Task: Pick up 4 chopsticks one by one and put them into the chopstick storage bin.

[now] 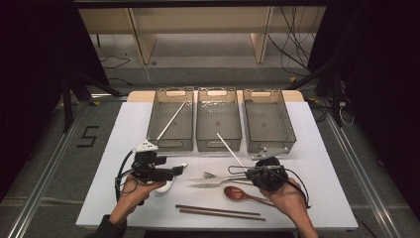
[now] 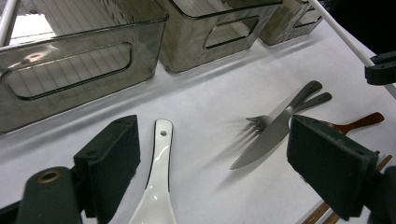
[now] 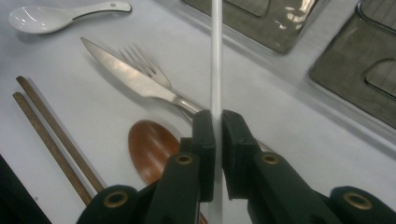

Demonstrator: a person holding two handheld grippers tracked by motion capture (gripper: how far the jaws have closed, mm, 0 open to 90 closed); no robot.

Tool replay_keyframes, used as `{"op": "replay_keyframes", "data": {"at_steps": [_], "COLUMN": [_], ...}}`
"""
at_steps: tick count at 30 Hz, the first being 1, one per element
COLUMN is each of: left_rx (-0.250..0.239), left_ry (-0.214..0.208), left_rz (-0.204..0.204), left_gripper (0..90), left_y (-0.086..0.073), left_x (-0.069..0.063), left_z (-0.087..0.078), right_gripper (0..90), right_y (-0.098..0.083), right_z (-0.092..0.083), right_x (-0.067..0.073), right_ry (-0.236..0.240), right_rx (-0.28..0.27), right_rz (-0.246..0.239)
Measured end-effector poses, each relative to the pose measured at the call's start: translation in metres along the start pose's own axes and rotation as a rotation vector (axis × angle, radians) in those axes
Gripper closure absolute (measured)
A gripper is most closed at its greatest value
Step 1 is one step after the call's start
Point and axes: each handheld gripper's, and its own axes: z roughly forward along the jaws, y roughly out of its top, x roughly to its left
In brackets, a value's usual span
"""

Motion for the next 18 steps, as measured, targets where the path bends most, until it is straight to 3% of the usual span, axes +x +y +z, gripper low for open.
{"op": "replay_keyframes", "data": {"at_steps": [7,12,18], "left_rx": [-0.005,0.002,-0.005], "left_ry": [-0.015,-0.022,-0.034], "left_rz": [-0.013,0.0,-0.02], "left_gripper": [17.1,17.1,17.1], "left_y": [0.003,0.003,0.003], "left_x": [-0.007,-0.012,-0.014], "left_z": [0.003,0.006,0.008], "right_gripper": [85.2,85.2,85.2], "right_y": [0.007,0.011,0.017], "right_z": [0.007,0.012,0.017], "right_x": [0.006,0.013,0.021], "right_ry": [0.023,0.038,0.051], "right_rx": [-0.021,-0.023,-0.031], "right_rz": [0.006,-0.001,-0.008]}}
